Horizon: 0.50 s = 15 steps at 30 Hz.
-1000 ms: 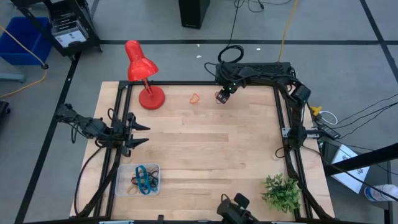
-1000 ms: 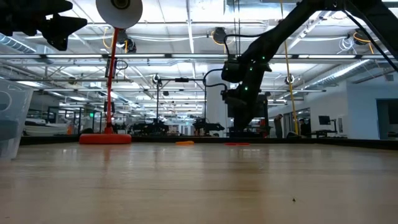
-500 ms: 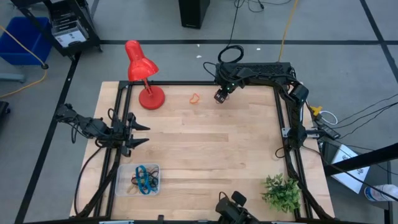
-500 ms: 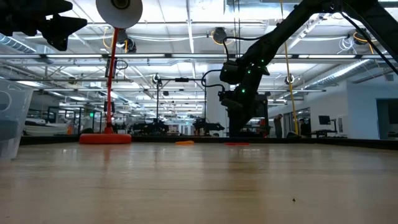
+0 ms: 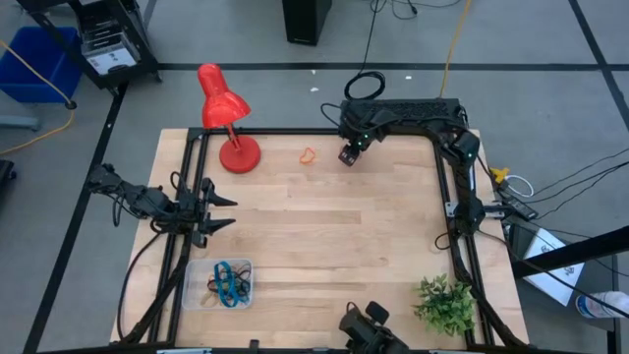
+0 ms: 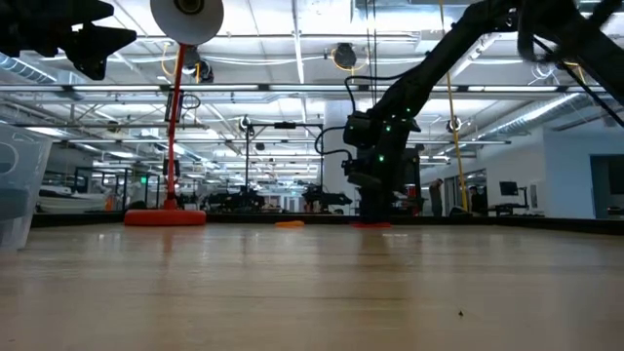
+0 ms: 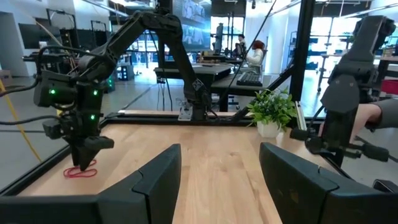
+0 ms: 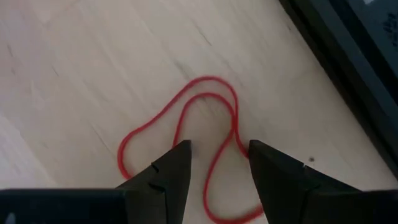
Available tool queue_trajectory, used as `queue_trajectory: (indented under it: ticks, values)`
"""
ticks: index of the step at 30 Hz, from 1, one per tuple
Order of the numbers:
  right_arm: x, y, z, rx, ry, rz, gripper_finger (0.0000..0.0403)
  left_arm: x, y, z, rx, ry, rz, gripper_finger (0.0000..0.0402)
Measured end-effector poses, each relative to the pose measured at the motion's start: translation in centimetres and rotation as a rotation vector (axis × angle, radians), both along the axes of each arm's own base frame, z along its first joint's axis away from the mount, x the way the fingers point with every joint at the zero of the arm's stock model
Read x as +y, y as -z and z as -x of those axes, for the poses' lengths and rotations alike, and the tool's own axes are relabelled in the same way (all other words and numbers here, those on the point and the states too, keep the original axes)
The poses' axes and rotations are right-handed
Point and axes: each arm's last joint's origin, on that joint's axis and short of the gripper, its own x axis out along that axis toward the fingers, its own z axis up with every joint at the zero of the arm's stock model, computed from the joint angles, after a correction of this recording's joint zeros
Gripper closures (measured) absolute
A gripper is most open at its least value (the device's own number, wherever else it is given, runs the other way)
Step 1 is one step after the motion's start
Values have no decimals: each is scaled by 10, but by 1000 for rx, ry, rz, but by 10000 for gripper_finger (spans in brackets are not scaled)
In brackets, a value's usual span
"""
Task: Pick and place rubber bands into bin
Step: Put the red rubber band into the transparent bin
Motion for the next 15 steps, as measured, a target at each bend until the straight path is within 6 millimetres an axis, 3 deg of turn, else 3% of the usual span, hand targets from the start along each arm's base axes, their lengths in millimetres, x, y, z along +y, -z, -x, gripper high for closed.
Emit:
queue_trajectory:
  ticks: [8,15]
  values:
    - [-7,14,2,11,32,-22,262,0,0,0,0,0,0,176]
    - [-12,15,6,11,48,-26,339,0,0,0,0,0,0,176]
